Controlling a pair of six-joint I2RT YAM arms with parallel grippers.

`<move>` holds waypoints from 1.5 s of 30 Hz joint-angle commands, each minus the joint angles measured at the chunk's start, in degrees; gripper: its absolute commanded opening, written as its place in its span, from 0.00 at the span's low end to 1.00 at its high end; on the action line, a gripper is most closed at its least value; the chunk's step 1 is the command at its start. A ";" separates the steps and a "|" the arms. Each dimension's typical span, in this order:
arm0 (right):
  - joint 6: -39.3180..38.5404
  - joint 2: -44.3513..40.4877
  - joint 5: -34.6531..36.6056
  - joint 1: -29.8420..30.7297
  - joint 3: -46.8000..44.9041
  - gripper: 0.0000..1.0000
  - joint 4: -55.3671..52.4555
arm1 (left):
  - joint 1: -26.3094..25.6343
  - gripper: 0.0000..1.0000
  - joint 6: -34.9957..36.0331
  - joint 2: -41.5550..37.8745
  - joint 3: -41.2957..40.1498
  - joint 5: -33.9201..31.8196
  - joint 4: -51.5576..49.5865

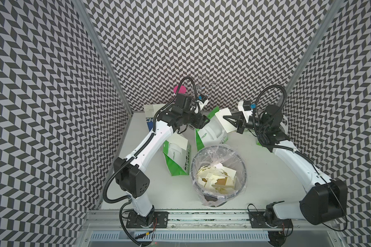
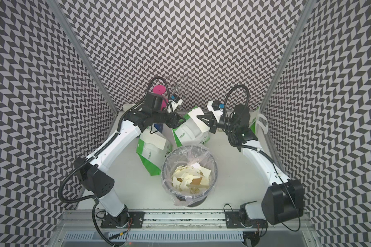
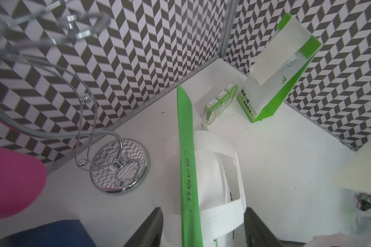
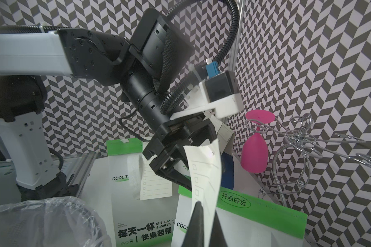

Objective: Shred takeout receipts and throw away
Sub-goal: Shred the takeout receipt.

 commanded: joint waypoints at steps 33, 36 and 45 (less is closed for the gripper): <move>19.81 -12.26 3.83 12.95 -8.05 0.00 20.00 | -4.91 0.19 -14.06 -21.86 -13.51 26.60 27.12; 19.88 -12.37 4.16 13.53 -8.18 0.00 20.36 | -4.95 0.14 -14.54 -21.99 -13.95 27.59 28.01; 20.43 -12.14 5.05 14.12 -7.87 0.00 20.56 | -5.09 0.00 -13.78 -22.08 -14.39 28.43 26.48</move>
